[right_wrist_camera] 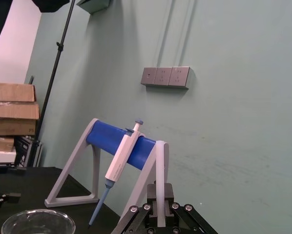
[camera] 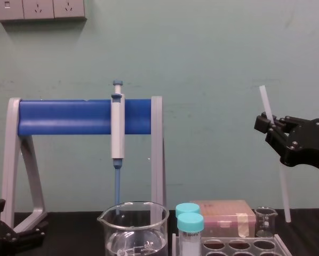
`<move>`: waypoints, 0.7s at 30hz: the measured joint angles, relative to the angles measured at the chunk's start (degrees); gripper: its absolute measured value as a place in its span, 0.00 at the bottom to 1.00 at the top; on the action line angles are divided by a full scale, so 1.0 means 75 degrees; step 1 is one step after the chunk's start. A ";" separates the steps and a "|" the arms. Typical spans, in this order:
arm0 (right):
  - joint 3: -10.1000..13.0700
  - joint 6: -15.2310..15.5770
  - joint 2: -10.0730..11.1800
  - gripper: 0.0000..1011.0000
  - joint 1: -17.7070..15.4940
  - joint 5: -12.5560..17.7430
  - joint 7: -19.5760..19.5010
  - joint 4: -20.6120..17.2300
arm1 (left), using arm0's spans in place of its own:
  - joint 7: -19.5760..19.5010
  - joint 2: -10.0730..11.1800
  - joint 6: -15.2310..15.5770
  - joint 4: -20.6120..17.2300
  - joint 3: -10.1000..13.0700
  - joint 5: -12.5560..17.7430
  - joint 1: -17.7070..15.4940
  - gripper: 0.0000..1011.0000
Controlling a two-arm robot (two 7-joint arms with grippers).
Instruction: Pick up the stirring rod with one hand, then place it down.
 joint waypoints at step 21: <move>-0.0003 -0.0012 0.0003 0.08 0.0000 -0.0009 -0.0007 -0.0005 | 0.0000 0.0000 0.0000 0.0000 0.0000 0.0000 0.0001 0.99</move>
